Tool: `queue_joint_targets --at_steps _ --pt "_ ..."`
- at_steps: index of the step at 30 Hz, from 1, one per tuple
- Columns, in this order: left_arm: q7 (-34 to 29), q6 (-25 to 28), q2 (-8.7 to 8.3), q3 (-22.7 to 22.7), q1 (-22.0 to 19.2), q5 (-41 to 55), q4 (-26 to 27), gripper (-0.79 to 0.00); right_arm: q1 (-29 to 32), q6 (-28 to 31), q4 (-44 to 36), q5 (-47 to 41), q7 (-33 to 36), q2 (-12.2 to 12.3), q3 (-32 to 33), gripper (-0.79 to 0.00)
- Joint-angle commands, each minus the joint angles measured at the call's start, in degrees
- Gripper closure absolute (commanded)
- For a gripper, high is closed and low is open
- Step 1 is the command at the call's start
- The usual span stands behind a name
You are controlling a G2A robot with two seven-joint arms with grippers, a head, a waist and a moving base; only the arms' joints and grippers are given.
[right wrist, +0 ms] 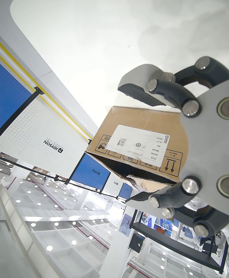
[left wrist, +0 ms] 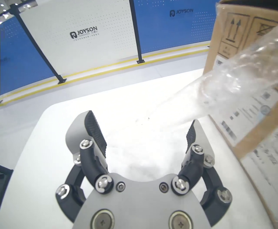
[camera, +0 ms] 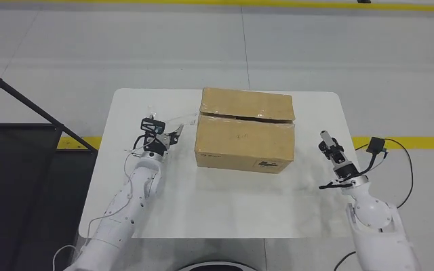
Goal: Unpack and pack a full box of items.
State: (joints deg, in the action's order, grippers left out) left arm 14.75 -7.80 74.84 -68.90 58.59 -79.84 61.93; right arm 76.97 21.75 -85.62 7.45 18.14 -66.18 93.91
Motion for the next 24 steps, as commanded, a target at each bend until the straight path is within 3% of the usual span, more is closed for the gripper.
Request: queue_joint_targets --at_steps 1,6,10,24 --pt "1.0 -1.7 0.30 0.3 -0.8 -0.2 -1.1 -0.785 0.3 0.0 0.1 -0.1 0.0 0.0 0.2 -0.785" --pt "4.2 -5.9 0.42 -0.6 -0.6 -1.8 -0.8 -0.785 0.1 0.1 0.7 -0.6 0.1 0.1 0.3 -0.785" --pt "5.3 -7.9 0.04 -2.6 1.1 -3.4 2.6 -0.785 -0.9 -0.1 1.2 -0.6 0.5 0.0 -0.4 -0.785" --pt "0.7 -7.0 -1.83 -10.5 13.7 -8.3 19.7 -0.785 -4.2 0.4 3.6 -0.5 1.4 -0.1 -2.7 -0.785"
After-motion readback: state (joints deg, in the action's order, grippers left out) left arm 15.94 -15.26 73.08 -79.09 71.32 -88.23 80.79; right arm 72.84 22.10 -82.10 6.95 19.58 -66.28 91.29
